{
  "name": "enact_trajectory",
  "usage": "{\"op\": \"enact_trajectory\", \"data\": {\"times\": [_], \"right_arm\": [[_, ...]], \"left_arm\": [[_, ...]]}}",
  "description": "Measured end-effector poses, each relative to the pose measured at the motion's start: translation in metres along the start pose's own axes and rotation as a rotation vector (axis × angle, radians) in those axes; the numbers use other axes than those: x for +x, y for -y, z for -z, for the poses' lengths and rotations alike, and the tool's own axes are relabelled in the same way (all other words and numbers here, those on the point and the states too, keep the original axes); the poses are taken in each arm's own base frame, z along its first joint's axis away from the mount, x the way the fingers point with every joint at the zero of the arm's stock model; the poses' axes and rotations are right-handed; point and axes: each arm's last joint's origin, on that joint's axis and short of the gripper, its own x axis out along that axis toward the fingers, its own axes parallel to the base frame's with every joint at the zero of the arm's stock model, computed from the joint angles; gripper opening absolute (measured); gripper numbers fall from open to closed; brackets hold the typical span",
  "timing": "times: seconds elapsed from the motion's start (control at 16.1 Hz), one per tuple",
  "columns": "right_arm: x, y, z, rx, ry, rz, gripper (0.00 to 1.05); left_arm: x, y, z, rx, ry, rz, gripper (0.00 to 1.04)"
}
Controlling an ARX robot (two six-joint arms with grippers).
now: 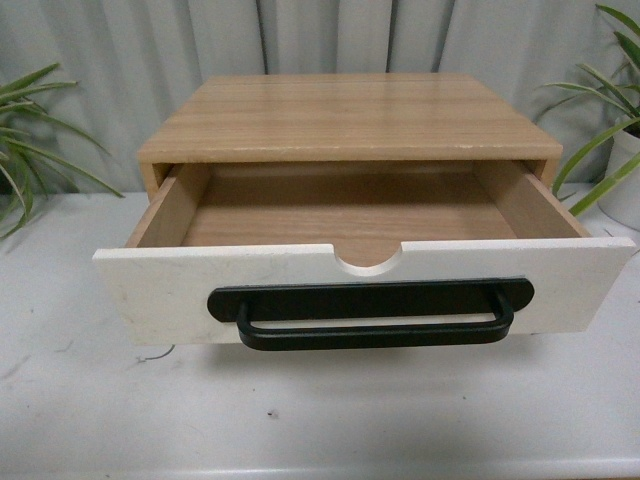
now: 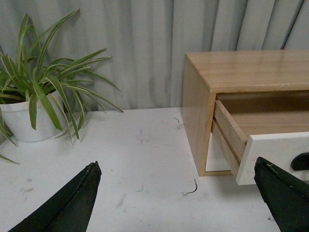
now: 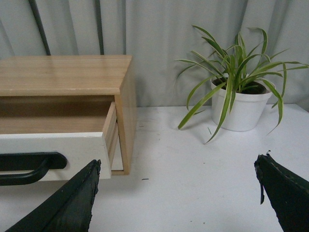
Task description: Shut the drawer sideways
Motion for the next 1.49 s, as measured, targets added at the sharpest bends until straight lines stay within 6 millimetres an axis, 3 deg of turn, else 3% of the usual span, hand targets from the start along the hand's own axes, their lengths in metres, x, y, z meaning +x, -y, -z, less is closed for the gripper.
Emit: {"op": "enact_trajectory", "data": {"times": [1.49], "right_arm": [[0.0000, 0.0000, 0.0001, 0.000, 0.000, 0.000, 0.98]], "left_arm": [[0.0000, 0.0000, 0.0000, 0.000, 0.000, 0.000, 0.98]]}}
